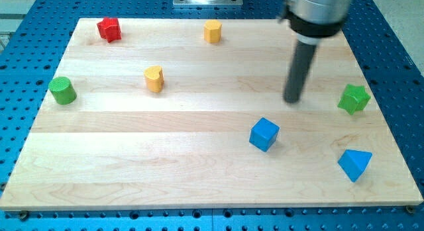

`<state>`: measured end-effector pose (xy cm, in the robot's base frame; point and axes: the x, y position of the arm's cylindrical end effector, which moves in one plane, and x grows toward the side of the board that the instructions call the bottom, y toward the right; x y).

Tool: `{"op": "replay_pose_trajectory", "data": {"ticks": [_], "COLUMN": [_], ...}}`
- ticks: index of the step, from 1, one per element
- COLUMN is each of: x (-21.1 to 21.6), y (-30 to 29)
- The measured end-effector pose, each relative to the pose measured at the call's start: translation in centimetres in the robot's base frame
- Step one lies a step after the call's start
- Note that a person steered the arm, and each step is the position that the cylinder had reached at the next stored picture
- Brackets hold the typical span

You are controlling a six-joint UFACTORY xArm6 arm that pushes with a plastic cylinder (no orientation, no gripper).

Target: Place the blue cube at the bottom left corner of the board

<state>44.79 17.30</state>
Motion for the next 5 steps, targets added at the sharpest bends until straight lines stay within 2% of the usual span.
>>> {"op": "replay_pose_trajectory", "data": {"ticks": [1, 2, 3, 4, 5], "x": [3.7, 7.1, 8.6, 8.7, 7.1], "y": [3.5, -3.5, -15.6, -22.7, -17.0]}}
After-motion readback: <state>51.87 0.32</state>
